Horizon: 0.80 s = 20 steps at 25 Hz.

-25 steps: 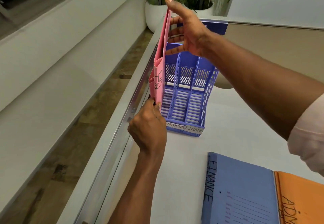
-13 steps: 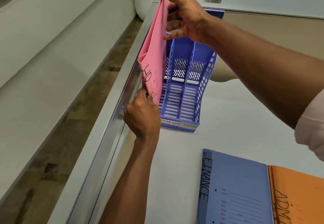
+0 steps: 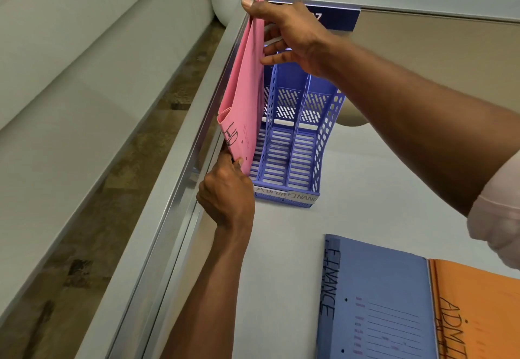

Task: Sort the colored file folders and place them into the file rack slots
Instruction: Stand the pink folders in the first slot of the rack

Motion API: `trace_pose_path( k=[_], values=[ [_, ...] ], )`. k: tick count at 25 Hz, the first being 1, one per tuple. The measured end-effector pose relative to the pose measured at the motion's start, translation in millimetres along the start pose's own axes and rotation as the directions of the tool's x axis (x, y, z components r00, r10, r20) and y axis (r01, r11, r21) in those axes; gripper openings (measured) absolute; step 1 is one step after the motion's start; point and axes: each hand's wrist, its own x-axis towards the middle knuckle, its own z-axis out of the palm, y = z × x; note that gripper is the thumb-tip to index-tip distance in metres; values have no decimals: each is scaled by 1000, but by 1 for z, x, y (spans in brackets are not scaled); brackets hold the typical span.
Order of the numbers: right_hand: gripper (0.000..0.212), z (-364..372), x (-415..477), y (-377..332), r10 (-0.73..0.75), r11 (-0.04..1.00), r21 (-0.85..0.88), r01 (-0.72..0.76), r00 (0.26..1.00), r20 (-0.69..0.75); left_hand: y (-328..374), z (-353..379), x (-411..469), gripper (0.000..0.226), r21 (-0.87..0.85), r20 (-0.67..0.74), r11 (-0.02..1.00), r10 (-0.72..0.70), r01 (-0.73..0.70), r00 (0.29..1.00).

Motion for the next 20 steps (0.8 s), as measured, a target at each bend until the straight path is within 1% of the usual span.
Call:
trace_pose_path(
  k=[4,5,7,9,10,12,14,15,17,18,20],
  values=[
    [64,-3,8,11,-29,999,-39,25,995,-94,-6,13,0,35,22,35,1000,3,-4,999],
    [66,-4,9,13,-35,999,-39,31,993,-113,-7,16,0,35,27,46,1000,5,-6,999],
    [55,-4,10,20,-31,999,-39,25,990,-139,-9,22,1,34,52,82,999,6,-10,997],
    [42,-3,9,26,-31,997,-81,19,988,-149,-11,26,1,32,97,119,995,7,-19,993],
    [39,-2,8,29,-36,992,-128,16,986,-162,-11,28,0,30,122,126,992,19,-34,992],
    [40,1,6,36,-63,961,-277,8,979,-192,-13,32,2,27,152,124,986,47,-66,991],
    [37,6,3,41,-129,906,-421,47,977,-169,-14,35,4,27,153,118,986,55,-73,992],
    [36,9,1,42,-162,874,-480,79,978,-134,-15,36,6,28,148,119,987,50,-67,992],
    [40,17,-6,43,-207,803,-580,140,977,-51,-15,38,8,28,136,120,989,33,-49,992],
    [43,22,-10,43,-214,777,-610,157,977,-21,-15,38,8,27,137,114,990,21,-37,993],
    [50,30,-18,45,-198,760,-630,157,980,5,-17,37,8,27,149,113,989,-6,-11,994]
  ],
)
